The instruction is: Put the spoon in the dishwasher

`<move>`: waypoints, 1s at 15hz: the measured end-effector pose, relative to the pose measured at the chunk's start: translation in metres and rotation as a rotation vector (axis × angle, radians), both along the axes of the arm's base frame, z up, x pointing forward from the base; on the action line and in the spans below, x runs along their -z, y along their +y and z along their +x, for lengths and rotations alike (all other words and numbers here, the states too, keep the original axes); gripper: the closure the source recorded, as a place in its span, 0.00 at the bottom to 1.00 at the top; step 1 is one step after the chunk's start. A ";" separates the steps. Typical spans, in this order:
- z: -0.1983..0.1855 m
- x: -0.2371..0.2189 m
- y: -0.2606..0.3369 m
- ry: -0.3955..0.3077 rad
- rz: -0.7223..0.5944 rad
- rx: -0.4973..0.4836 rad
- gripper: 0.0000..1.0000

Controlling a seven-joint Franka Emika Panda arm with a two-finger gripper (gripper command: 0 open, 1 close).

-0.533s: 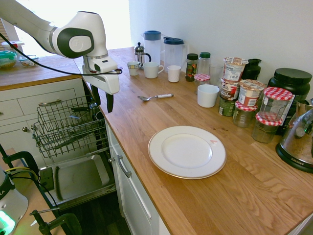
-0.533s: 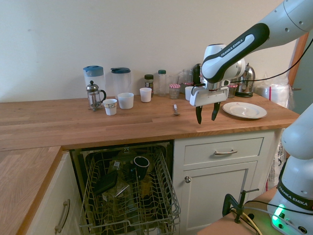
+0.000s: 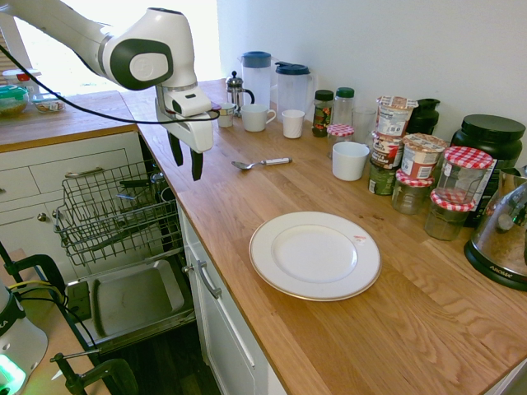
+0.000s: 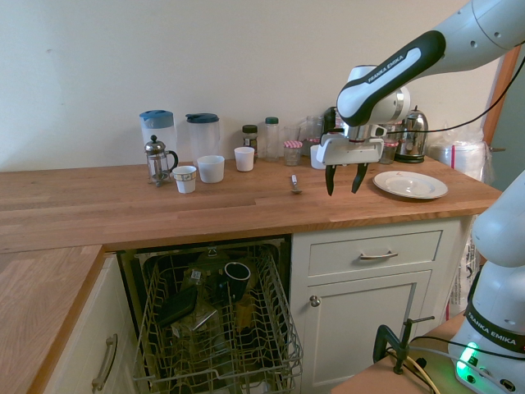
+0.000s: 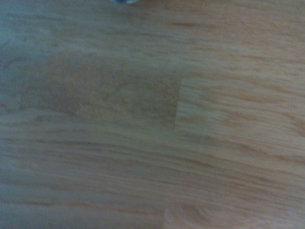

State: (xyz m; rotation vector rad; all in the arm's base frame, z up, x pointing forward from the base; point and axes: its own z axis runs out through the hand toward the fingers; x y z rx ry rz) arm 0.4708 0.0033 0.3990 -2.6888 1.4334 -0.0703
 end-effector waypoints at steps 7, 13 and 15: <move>0.095 -0.020 0.026 -0.075 0.055 0.236 0.00; 0.158 0.022 0.032 -0.058 -0.013 0.435 0.00; 0.172 0.030 0.034 -0.067 -0.039 0.496 0.00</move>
